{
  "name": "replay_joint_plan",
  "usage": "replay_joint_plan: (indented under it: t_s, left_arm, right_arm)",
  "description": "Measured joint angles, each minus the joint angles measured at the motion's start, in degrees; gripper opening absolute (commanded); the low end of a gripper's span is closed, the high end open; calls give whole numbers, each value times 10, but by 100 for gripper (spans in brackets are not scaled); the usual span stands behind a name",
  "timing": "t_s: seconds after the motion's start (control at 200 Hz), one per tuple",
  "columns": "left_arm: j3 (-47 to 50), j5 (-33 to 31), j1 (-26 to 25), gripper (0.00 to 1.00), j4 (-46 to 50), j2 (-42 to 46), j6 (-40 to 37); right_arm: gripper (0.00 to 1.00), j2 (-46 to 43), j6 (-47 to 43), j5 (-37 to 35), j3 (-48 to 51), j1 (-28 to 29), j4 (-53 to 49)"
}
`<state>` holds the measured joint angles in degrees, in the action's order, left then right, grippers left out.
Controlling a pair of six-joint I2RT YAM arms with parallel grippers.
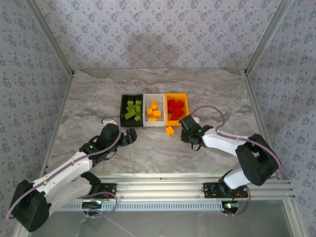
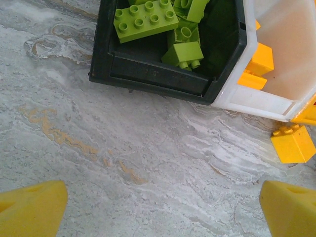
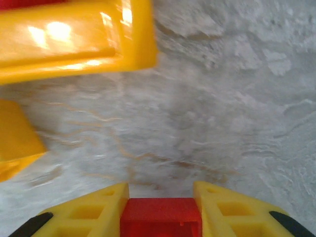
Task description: Sort the legos into containers by color
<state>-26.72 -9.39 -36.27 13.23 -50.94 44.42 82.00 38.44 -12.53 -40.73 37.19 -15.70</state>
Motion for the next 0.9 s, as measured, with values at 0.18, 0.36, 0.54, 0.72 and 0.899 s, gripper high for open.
replay_joint_plan:
  t_s: [0.18, 0.36, 0.54, 0.72, 0.899]
  left_arm:
    - [0, 1, 3, 100, 0, -4, 0]
    - [0, 10, 3, 100, -2, -12, 0]
    - [0, 11, 3, 100, -1, -8, 0]
    - [0, 12, 3, 100, 2, 6, 0]
    - [0, 12, 3, 100, 3, 11, 0]
  right_arm:
    - [36, -28, -30, 2, -101, 2, -22]
    - [38, 61, -61, 6, -234, -29, -7]
    - [41, 202, -96, 0, -356, -61, -4]
    - [71, 261, -119, 0, -413, -71, -16]
    - [84, 237, -130, -1, -408, -66, -19]
